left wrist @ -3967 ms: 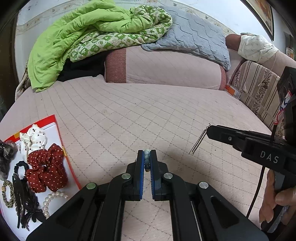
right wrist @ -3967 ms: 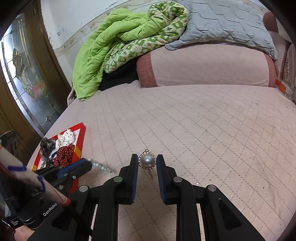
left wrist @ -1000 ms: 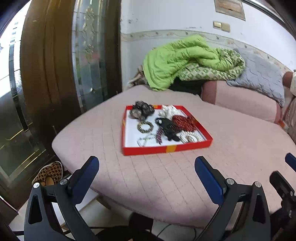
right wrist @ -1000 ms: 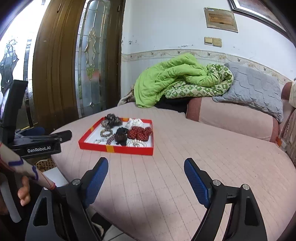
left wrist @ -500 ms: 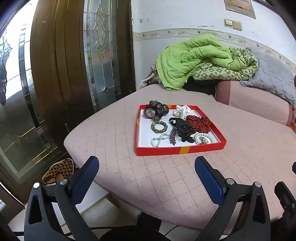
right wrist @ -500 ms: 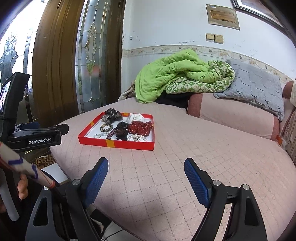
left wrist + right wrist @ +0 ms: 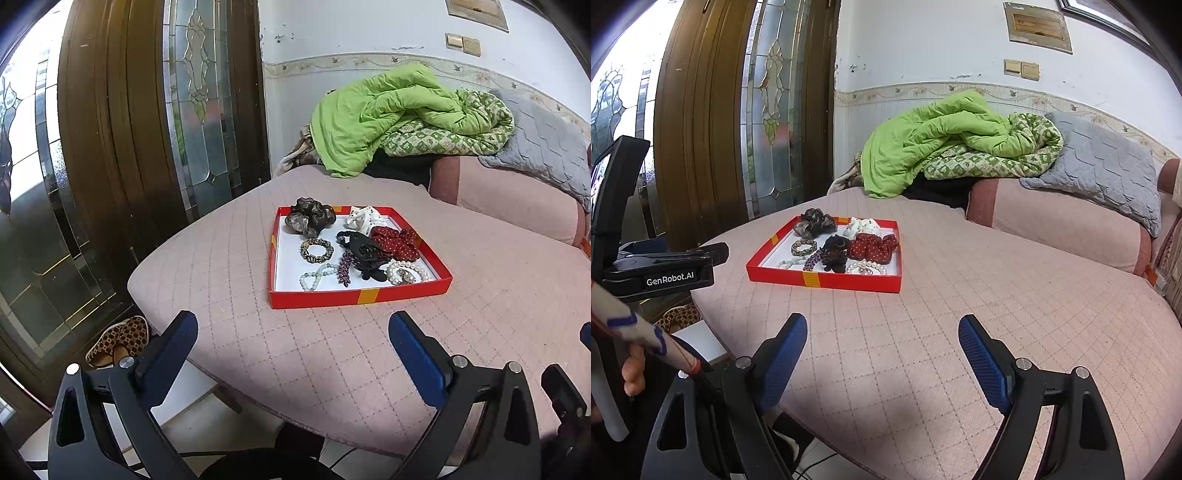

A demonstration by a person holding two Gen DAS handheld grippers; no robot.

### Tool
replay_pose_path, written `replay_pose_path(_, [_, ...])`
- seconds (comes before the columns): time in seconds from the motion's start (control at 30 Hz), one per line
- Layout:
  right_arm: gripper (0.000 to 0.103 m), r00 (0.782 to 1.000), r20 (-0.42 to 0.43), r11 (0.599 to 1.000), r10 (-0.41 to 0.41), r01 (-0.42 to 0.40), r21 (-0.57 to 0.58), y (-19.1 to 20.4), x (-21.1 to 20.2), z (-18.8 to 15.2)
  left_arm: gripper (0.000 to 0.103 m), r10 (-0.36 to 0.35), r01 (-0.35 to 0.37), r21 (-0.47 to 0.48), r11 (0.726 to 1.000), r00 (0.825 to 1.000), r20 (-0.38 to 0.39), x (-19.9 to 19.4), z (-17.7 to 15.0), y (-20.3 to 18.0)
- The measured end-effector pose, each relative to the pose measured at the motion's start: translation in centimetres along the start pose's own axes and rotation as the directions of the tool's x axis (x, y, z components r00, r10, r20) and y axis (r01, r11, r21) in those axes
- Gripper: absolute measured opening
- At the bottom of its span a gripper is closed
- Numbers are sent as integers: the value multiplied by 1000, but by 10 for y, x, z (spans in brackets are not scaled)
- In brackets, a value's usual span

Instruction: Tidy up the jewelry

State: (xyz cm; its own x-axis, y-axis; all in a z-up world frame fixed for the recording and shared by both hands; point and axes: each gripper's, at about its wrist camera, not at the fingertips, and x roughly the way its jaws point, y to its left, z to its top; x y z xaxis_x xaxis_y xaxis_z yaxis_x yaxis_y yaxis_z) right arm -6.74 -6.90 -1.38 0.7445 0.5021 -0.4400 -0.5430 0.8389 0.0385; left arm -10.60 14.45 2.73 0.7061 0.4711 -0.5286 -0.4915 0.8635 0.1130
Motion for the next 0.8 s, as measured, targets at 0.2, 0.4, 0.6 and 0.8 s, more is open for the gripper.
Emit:
replay_pose_path(0.2, [88,1000,0,1000,-1,1,0,0,0,0,103,-1,1,7,1000,1000,-6,0,0,0])
replay_pose_path(0.4, [88,1000,-4,1000,-1,1,1,0,1,0,103,1,-1,10,1000,1000,-7,0,0,-1])
replay_pose_path(0.6, [88,1000,-5,1000,0,0,1,-1,1,0,103,1,-1,12,1000,1000,-6,0,-1,0])
replay_pose_path(0.8, [88,1000,-7,1000,0,0,2,-2,1,-1,103,-1,2,13,1000,1000,-9,1,-1,-1])
